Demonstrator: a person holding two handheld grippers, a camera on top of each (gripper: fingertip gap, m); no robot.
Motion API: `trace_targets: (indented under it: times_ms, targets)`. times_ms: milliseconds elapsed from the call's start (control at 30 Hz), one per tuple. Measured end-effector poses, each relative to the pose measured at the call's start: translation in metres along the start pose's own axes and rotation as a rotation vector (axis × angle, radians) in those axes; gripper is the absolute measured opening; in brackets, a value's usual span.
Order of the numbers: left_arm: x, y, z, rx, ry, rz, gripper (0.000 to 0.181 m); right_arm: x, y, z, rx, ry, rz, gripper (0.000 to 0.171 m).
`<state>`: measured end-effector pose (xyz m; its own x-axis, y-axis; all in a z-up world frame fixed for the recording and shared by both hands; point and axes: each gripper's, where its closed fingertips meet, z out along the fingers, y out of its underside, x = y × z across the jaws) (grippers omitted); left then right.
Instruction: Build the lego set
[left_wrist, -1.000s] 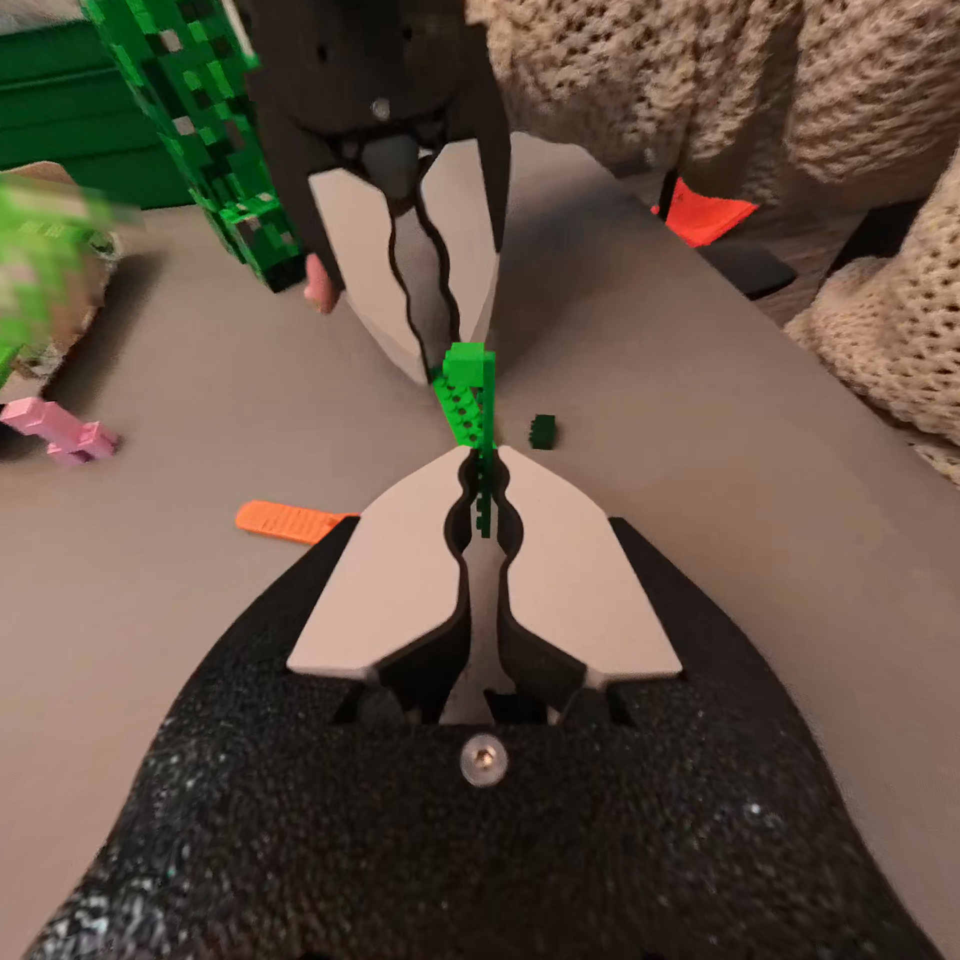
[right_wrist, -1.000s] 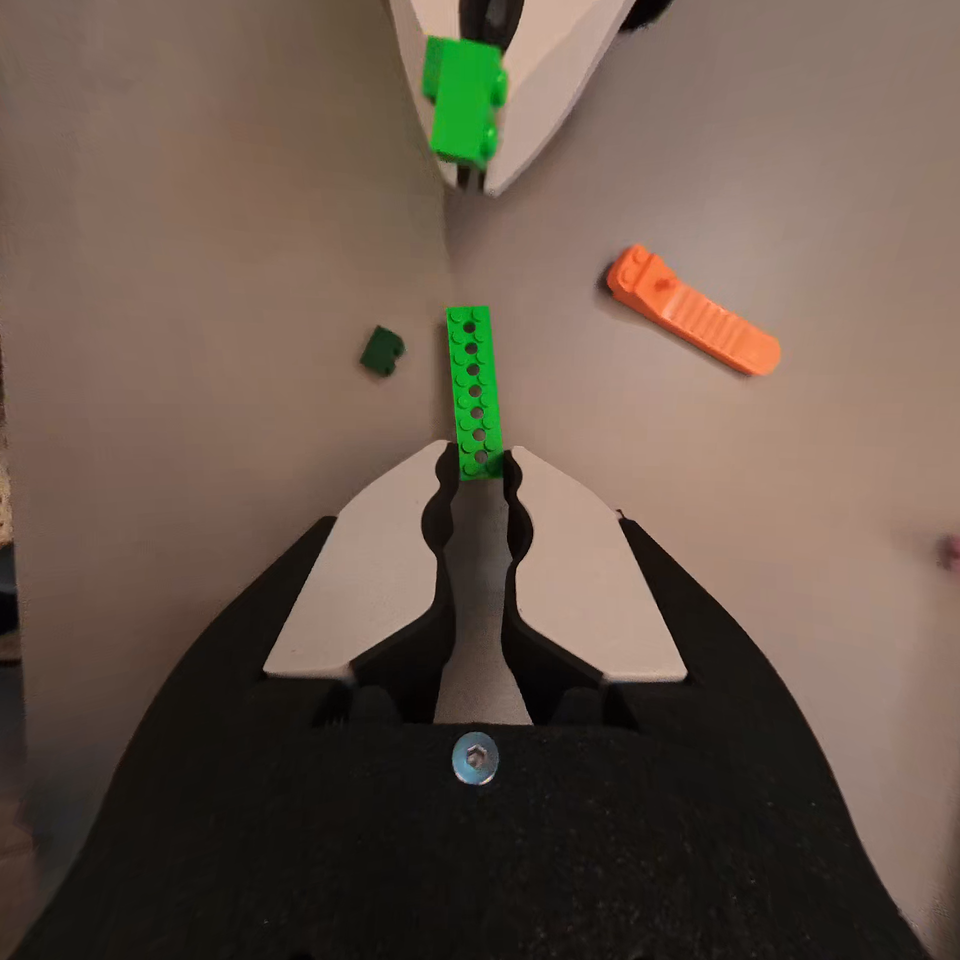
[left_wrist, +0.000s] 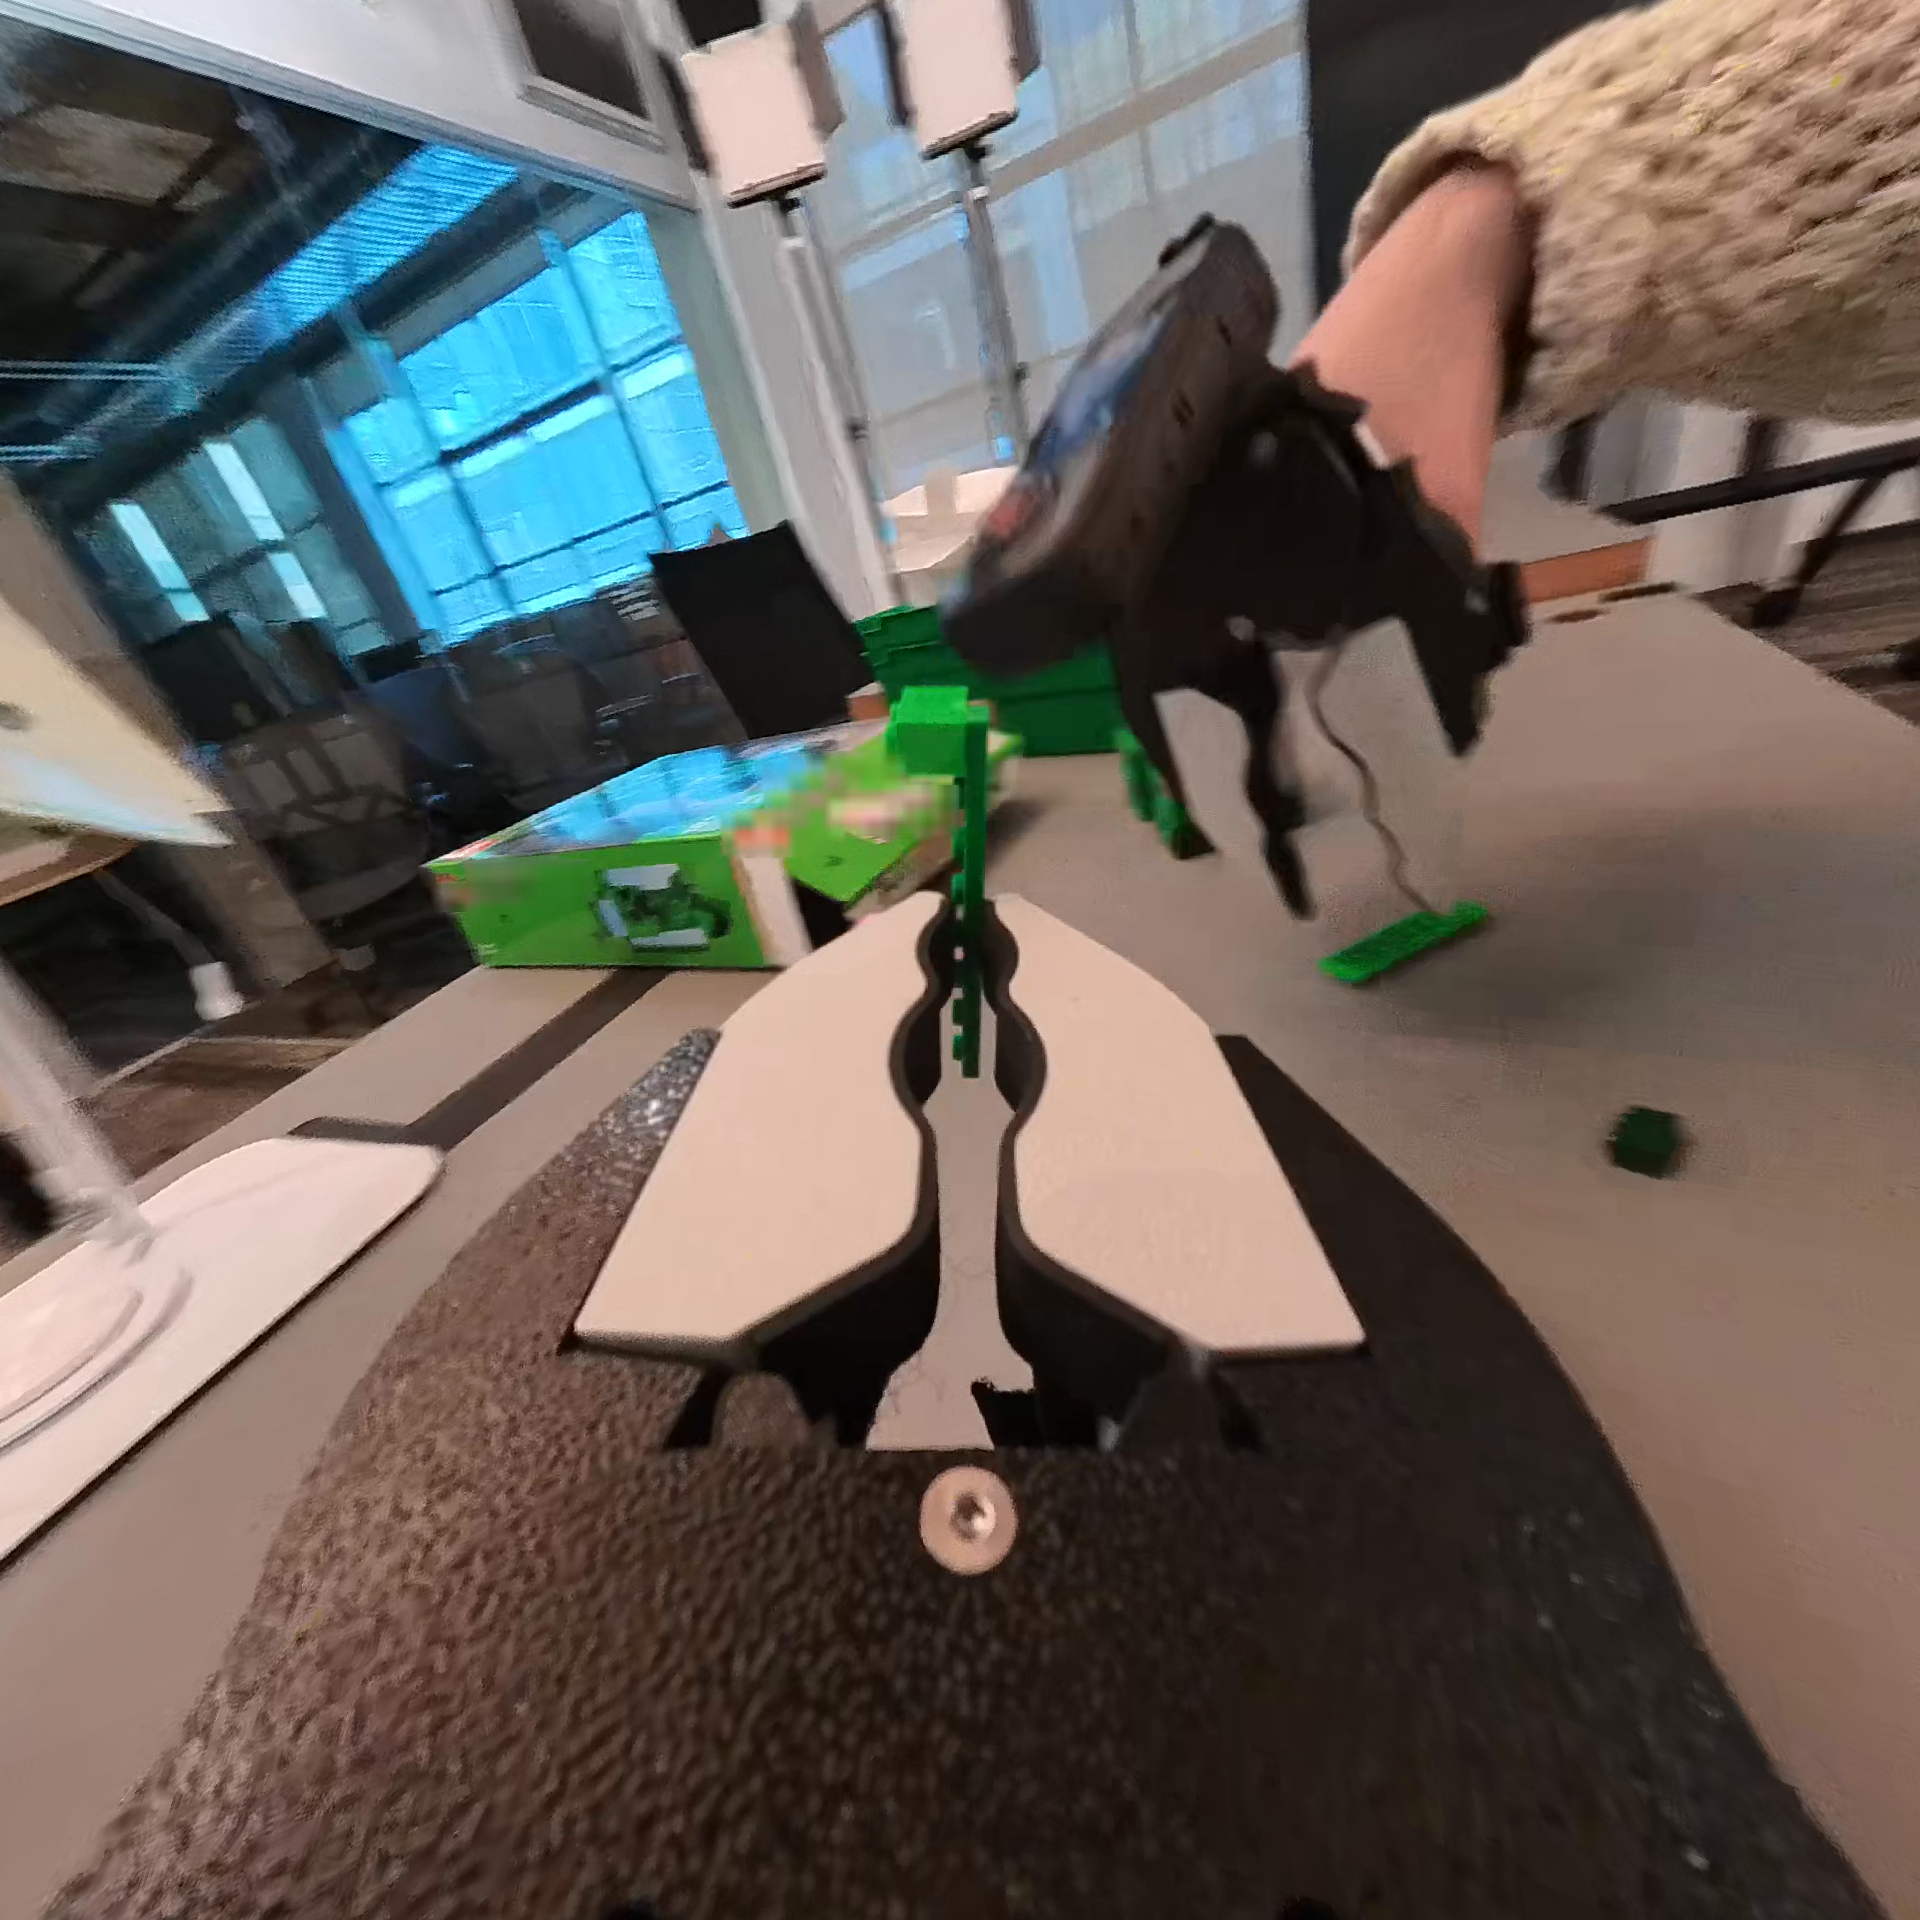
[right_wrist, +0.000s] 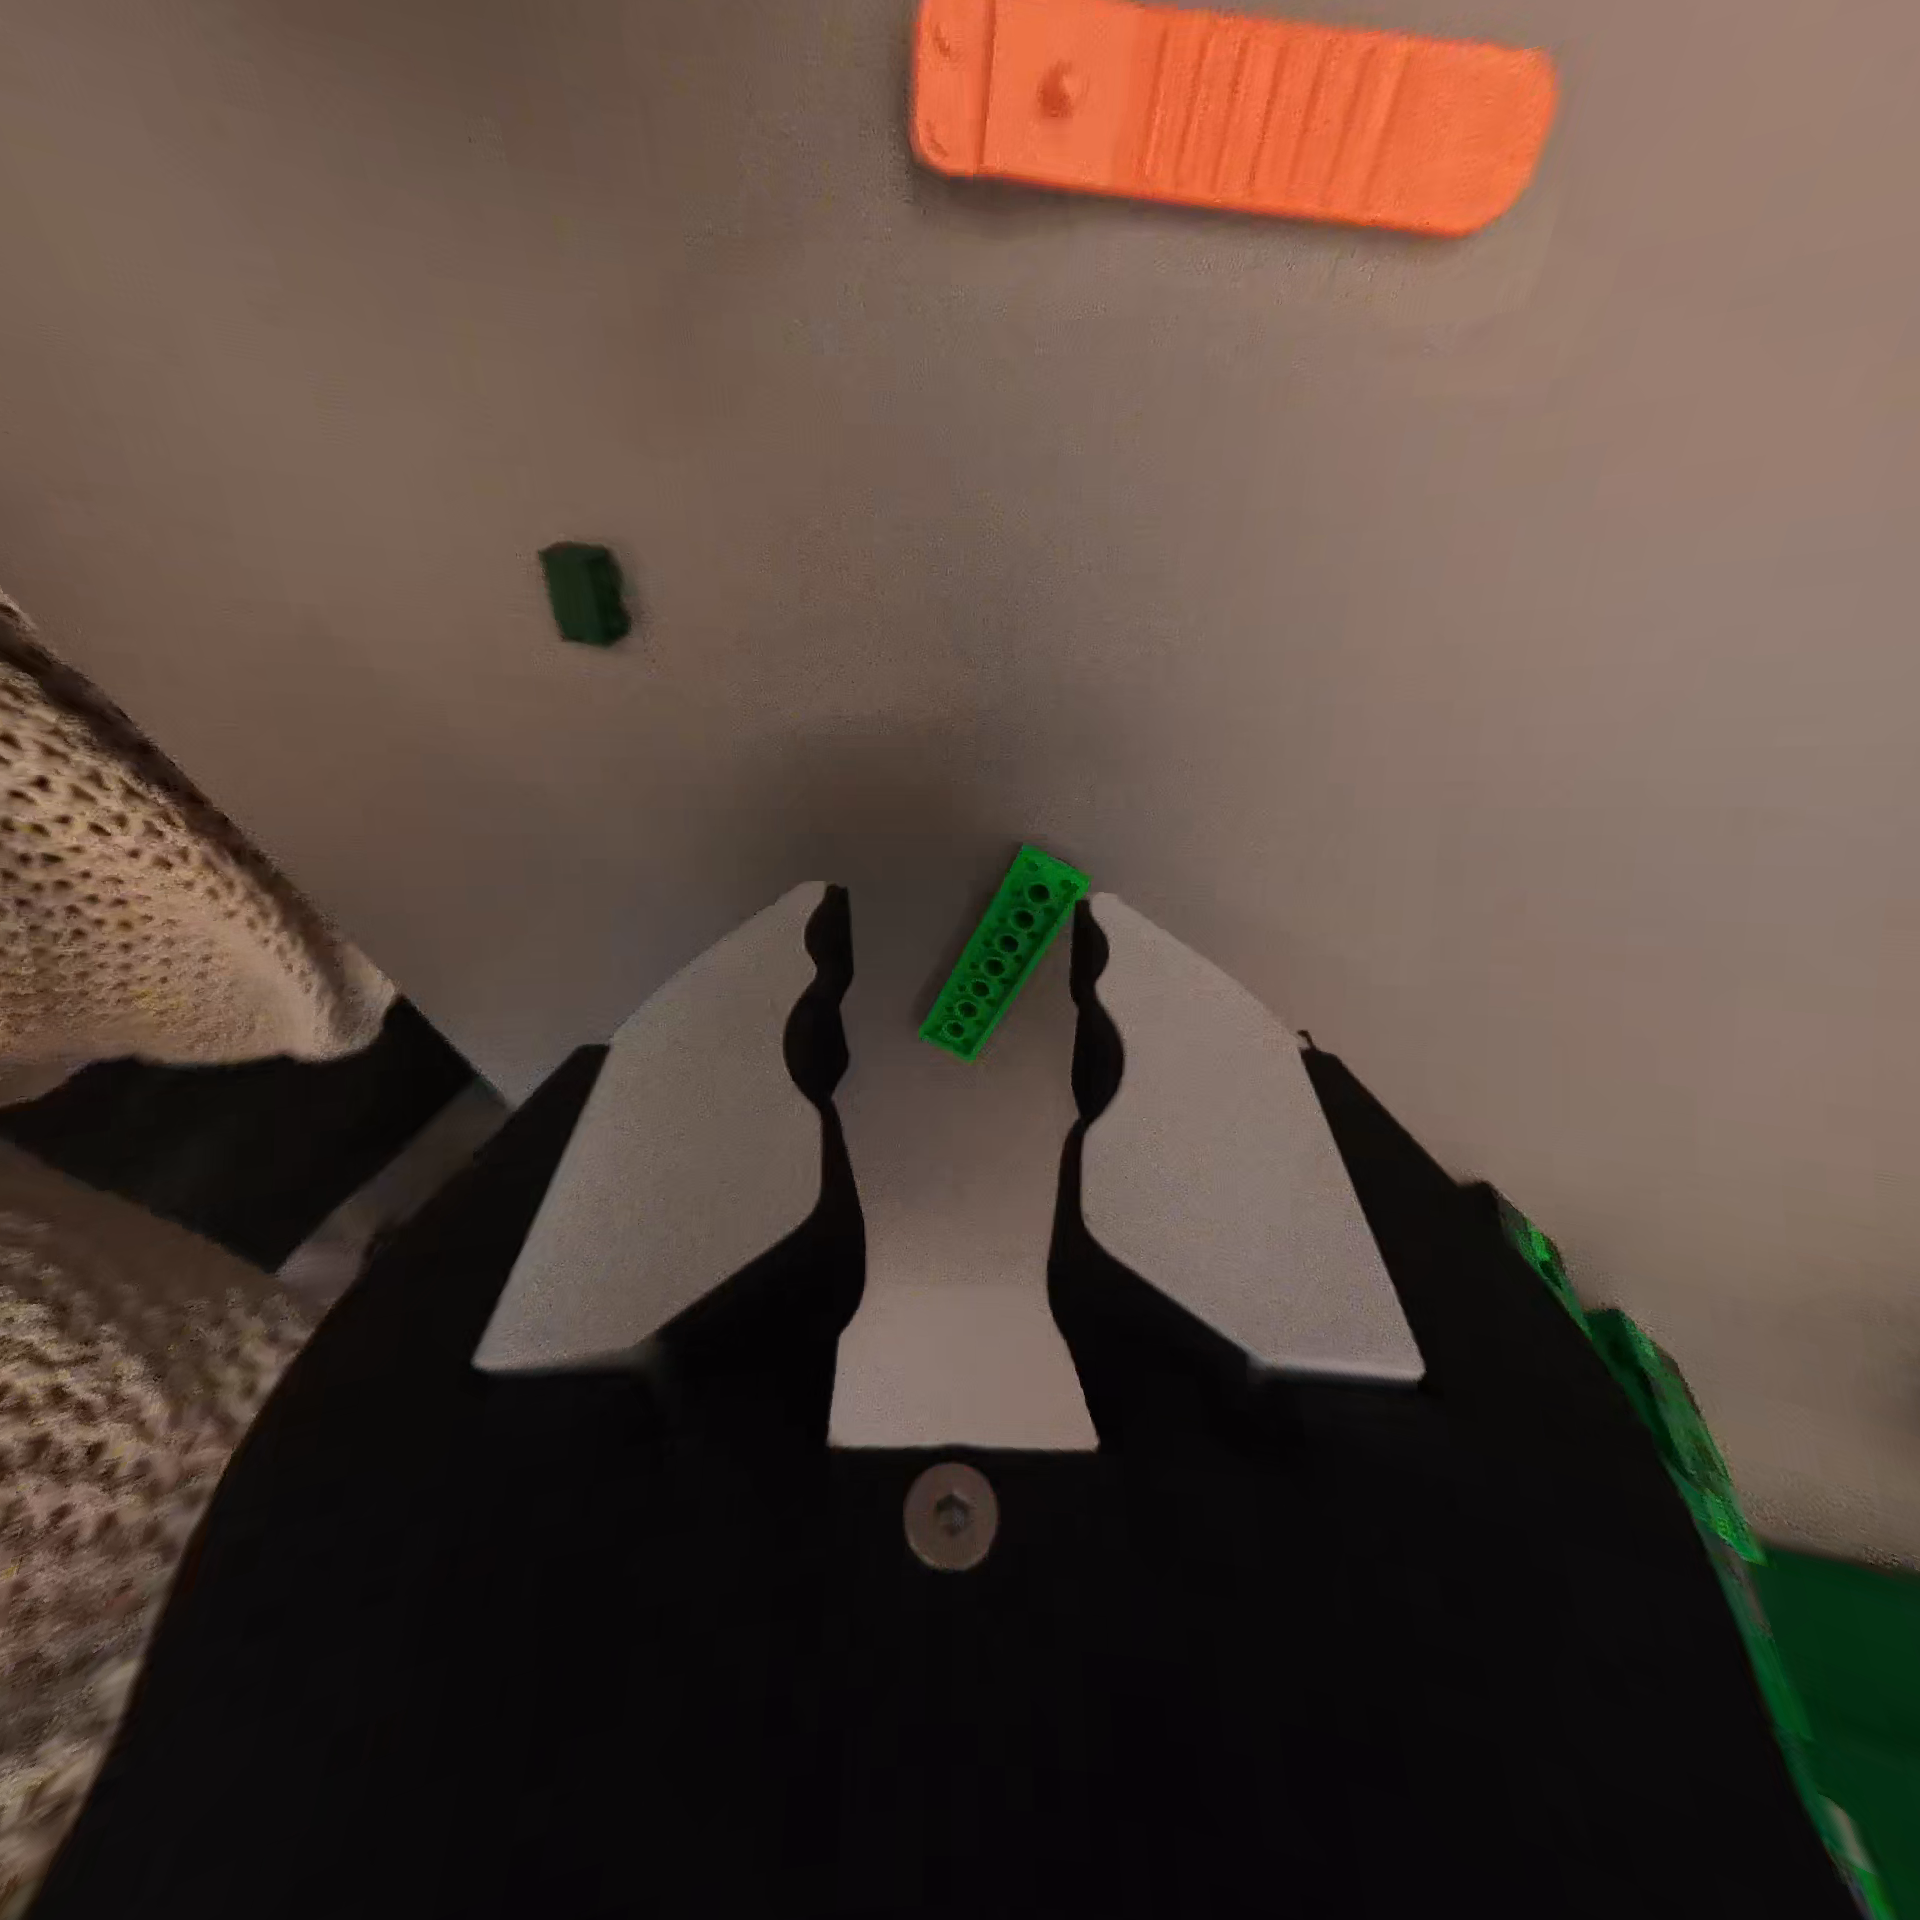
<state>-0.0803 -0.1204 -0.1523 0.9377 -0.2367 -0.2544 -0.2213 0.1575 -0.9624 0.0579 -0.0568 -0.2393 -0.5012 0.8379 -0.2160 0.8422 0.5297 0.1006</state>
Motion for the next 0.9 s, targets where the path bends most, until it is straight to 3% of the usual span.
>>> trace_targets:
  times_ms: [167,333,433,600,700,800,900]
  targets:
    - [0.045,-0.016,-0.001,0.094,0.283,-0.104,0.004,0.015,0.030,0.005,0.299,0.000,0.120,0.026]
    - [0.059,-0.013,-0.001,0.090,0.349,-0.109,0.004,0.014,0.039,0.021,0.391,-0.107,0.210,0.024]
    - [0.062,-0.012,-0.001,0.087,0.365,-0.112,0.004,0.013,0.041,0.029,0.351,-0.107,0.181,0.018]
    - [0.062,-0.010,-0.001,0.079,0.378,-0.127,0.004,0.007,0.035,0.028,0.300,-0.144,0.201,0.027]
    - [0.063,-0.008,0.000,0.071,0.385,-0.131,0.004,0.008,0.036,0.030,0.215,-0.035,0.175,0.027]
    - [0.067,-0.006,0.000,0.062,0.399,-0.129,0.004,0.014,0.038,0.033,0.129,0.139,0.144,0.016]
    - [0.069,-0.006,0.000,0.059,0.407,-0.125,0.004,0.014,0.039,0.034,0.101,0.182,0.159,0.016]
